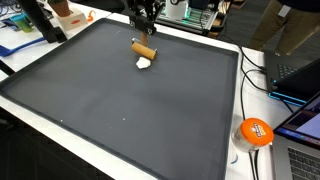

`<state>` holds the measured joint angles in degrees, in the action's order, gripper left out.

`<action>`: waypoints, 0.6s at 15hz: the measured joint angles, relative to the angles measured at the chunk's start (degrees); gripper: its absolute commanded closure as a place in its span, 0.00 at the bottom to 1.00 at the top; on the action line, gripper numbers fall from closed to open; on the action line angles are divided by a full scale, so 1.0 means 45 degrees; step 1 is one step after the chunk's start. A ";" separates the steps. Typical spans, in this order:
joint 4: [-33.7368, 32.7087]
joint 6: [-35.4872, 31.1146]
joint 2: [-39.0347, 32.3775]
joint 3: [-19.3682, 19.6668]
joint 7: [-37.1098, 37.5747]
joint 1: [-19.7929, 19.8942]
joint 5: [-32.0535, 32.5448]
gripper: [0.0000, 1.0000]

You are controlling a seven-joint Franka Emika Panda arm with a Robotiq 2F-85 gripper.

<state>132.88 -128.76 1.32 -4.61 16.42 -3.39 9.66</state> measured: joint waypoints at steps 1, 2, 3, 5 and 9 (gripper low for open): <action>0.0066 0.0286 0.0365 -0.0033 -0.0184 -0.0044 -0.0063 0.78; 0.0174 0.0491 0.0883 -0.0084 -0.0362 -0.0108 -0.0174 0.78; 0.0311 0.0531 0.1503 -0.0161 -0.0462 -0.0173 -0.0288 0.78; 0.0572 0.0496 0.2790 -0.0320 -0.0494 -0.0351 -0.0652 0.78; 0.1243 -0.0510 0.4231 -0.0635 -0.0168 -0.0447 -0.0979 0.53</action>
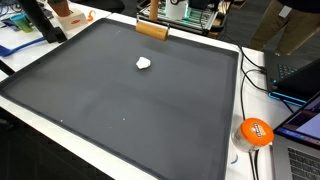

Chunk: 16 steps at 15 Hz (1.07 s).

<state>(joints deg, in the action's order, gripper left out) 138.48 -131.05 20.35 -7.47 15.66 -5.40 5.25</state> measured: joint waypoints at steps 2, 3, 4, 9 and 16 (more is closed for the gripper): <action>-0.0034 0.0014 -0.0096 -0.0018 -0.0005 0.0026 0.0000 0.78; -0.0045 0.0014 -0.0165 -0.0018 -0.0006 0.0043 0.0000 0.78; -0.0045 0.0014 -0.0216 -0.0020 -0.0007 0.0053 0.0000 0.78; 0.0969 -0.2968 -0.0366 -0.0530 0.2144 0.0871 0.1567 0.78; 0.4026 -0.9335 -0.0031 -0.2556 0.7778 0.4360 0.5560 0.78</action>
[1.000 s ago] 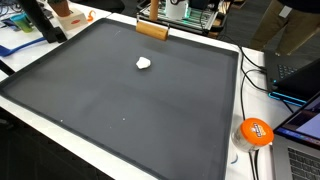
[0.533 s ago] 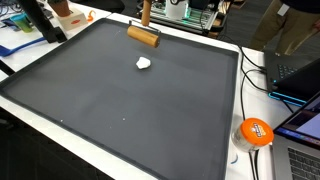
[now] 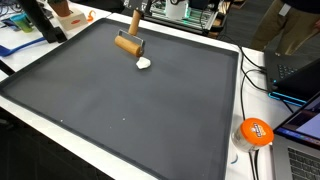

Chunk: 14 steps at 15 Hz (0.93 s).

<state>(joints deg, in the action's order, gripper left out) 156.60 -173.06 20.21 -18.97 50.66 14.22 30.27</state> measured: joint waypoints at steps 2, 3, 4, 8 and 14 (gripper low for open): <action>0.0242 -0.0569 0.0655 -0.1076 0.1287 0.1347 0.1161 0.53; 0.0197 -0.0592 0.0945 -0.1429 0.1662 0.1650 0.1461 0.53; 0.0179 -0.0591 0.1157 -0.1600 0.1768 0.1685 0.1494 0.53; 0.0190 -0.0582 0.1382 -0.1757 0.1836 0.1681 0.1494 0.78; 0.0252 -0.0495 0.0664 -0.2291 0.1824 0.1951 0.1523 0.78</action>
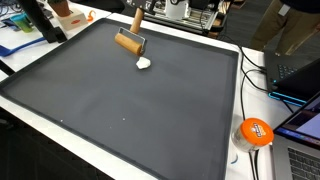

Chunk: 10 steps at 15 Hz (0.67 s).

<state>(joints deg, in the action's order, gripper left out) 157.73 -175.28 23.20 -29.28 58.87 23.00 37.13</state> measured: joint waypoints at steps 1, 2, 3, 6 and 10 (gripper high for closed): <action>0.0000 -0.0025 -0.0089 -0.0160 0.0005 0.0109 0.0049 0.78; 0.0000 -0.0027 -0.0178 -0.0320 0.0008 0.0197 0.0128 0.78; 0.0001 -0.0027 -0.0278 -0.0486 0.0021 0.0298 0.0233 0.78; 0.0001 -0.0028 -0.0618 -0.1058 0.0215 0.0722 0.0675 0.78; -0.0003 -0.0035 -0.0856 -0.1989 0.0958 0.1712 0.1528 0.78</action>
<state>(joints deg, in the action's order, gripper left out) 157.72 -175.44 19.35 -38.23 63.18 30.70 44.01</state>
